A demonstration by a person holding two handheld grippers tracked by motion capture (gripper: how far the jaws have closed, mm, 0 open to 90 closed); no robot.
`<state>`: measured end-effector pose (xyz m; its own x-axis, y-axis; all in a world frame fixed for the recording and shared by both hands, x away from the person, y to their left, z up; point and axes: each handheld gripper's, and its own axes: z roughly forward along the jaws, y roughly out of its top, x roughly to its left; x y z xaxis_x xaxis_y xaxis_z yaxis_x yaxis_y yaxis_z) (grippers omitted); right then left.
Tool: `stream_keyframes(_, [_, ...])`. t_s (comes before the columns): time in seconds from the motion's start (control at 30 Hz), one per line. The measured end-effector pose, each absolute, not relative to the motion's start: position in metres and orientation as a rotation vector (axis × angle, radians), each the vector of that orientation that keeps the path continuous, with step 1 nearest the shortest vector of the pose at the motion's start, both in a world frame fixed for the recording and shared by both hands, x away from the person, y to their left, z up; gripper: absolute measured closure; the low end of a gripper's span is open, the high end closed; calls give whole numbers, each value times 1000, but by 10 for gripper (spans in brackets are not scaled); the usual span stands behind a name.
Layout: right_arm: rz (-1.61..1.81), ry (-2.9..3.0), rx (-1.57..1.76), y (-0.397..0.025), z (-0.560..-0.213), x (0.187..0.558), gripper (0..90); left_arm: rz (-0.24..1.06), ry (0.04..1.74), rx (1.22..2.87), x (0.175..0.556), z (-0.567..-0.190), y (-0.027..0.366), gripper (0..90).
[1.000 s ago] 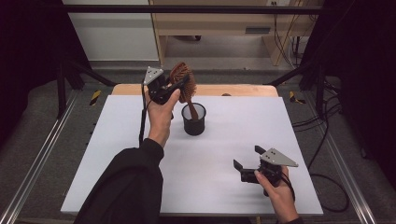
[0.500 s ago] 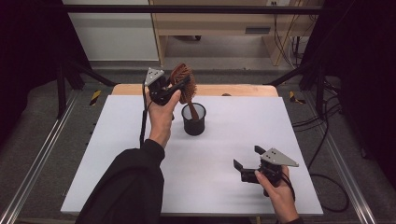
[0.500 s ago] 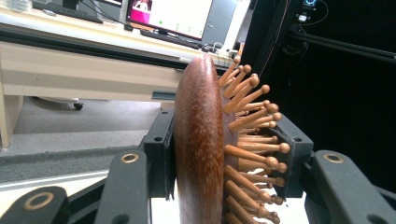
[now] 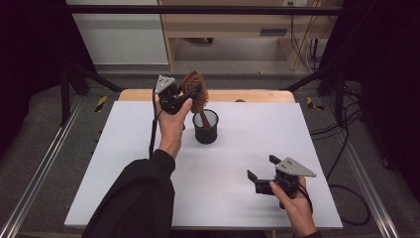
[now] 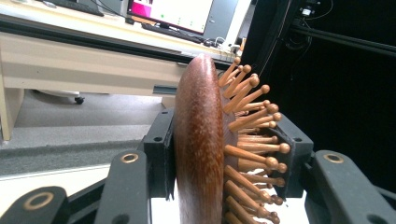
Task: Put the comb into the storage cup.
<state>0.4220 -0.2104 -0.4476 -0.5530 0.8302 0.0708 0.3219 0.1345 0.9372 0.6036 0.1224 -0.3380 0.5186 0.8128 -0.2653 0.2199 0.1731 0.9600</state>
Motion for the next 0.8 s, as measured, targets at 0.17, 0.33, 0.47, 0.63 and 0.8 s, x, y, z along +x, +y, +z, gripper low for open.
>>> stream_keyframes(0.17, [1414,1953,1101,-210,-448,422,43,532,986,1371,603,-340,121,505])
stream_keyframes(0.33, [1415,1962,1098,-210,-448,422,57,524,987,1377,603,-343,118,505])
stream_keyframes(0.47, [1423,1967,1099,-211,-448,422,57,518,989,1379,604,-345,117,505])
stream_keyframes(0.63, [1420,1969,1098,-210,-448,422,58,518,988,1384,604,-346,117,505])
stream_keyframes(0.8, [1428,1967,1098,-210,-448,422,62,513,987,1385,604,-347,116,505])
